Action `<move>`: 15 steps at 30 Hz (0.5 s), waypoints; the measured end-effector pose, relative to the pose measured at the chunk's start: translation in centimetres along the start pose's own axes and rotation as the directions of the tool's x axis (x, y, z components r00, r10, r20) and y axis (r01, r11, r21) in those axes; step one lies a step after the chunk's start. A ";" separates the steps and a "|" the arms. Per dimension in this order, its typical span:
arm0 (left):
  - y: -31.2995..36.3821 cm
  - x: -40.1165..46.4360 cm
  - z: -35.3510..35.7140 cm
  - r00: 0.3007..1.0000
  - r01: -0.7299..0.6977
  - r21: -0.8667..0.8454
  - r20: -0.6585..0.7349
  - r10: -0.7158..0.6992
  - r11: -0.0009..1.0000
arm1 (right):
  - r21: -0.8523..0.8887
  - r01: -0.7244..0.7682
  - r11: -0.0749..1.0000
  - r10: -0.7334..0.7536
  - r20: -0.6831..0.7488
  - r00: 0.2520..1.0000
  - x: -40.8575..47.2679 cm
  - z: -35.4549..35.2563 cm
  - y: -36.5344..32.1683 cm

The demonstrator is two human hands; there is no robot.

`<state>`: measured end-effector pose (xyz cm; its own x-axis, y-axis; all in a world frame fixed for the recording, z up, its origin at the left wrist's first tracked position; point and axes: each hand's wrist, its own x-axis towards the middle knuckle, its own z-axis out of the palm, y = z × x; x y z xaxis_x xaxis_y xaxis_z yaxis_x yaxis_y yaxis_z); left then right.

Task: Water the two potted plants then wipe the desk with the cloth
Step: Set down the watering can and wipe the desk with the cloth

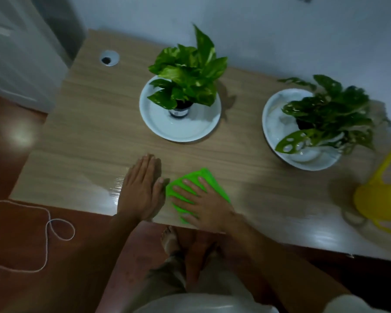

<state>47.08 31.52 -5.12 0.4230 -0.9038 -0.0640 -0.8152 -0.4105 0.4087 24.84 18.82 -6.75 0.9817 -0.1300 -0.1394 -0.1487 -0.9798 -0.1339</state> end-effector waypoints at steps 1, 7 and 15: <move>0.7 0.5 0.5 0.999 -0.036 0.000 0.021 0.036 0.999 | -0.041 -0.028 0.999 0.028 -0.013 1.000 -2.5 0.3 2.2; 7.2 2.1 3.5 0.976 -0.196 0.010 0.101 0.194 0.980 | 0.235 -0.900 0.368 0.930 -0.072 0.361 -3.3 -1.5 6.7; 15.6 2.6 7.3 0.942 -0.317 0.045 0.129 0.310 0.947 | 0.043 -0.424 0.905 0.425 -0.036 0.904 -20.0 2.4 7.2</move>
<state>32.59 21.85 -5.53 0.0954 -0.9941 -0.0509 -0.9241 -0.1074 0.3667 3.86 14.75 -7.32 0.8288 -0.5397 -0.1479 -0.5557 -0.8249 -0.1039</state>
